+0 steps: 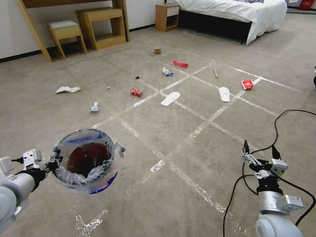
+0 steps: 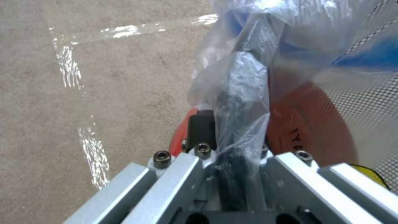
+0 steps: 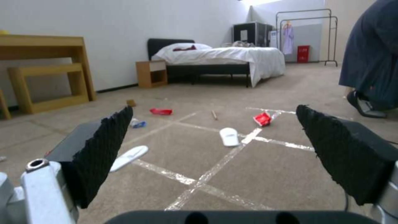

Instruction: Pick up the trash bin and place the garbage on the floor into it.

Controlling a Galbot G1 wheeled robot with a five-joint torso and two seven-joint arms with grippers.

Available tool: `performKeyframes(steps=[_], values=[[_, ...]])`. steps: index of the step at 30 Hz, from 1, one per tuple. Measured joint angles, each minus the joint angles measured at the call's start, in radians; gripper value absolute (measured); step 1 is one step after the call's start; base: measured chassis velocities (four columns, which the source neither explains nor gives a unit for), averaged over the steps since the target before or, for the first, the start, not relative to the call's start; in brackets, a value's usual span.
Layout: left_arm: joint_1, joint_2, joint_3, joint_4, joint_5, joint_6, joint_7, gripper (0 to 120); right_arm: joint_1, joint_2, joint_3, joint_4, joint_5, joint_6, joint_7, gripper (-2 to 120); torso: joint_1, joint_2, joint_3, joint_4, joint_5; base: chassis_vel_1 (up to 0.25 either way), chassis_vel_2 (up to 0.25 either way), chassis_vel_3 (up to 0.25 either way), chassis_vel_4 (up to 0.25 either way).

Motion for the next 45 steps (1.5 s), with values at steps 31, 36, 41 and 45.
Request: performKeyframes(steps=[31, 36, 41, 45], values=[[-0.055, -0.027, 0.101, 0.072, 0.063, 0.0, 0.014, 0, -0.022, 0.007, 0.02, -0.001, -0.109, -0.008, -0.003, 100, 0.0, 0.0, 0.0, -0.0001, -0.0001, -0.016, 0.011, 0.017, -0.014], [-0.055, -0.026, 0.102, 0.077, 0.066, -0.001, 0.018, 0, -0.022, 0.011, 0.017, -0.003, -0.111, -0.005, -0.006, 100, 0.0, 0.0, 0.0, -0.0002, -0.0002, -0.146, 0.132, 0.143, -0.135], [-0.055, -0.024, 0.104, 0.084, 0.068, -0.001, 0.022, 0, -0.019, 0.016, 0.011, -0.007, -0.115, -0.003, -0.007, 100, 0.0, 0.0, 0.0, -0.0001, 0.0001, -0.135, 0.136, 0.138, -0.127], [-0.055, -0.022, 0.104, 0.088, 0.07, -0.001, 0.023, 0, -0.018, 0.017, 0.009, -0.011, -0.118, 0.0, -0.008, 100, 0.0, 0.0, 0.0, 0.0, -0.0002, -0.105, 0.14, 0.105, -0.11]])
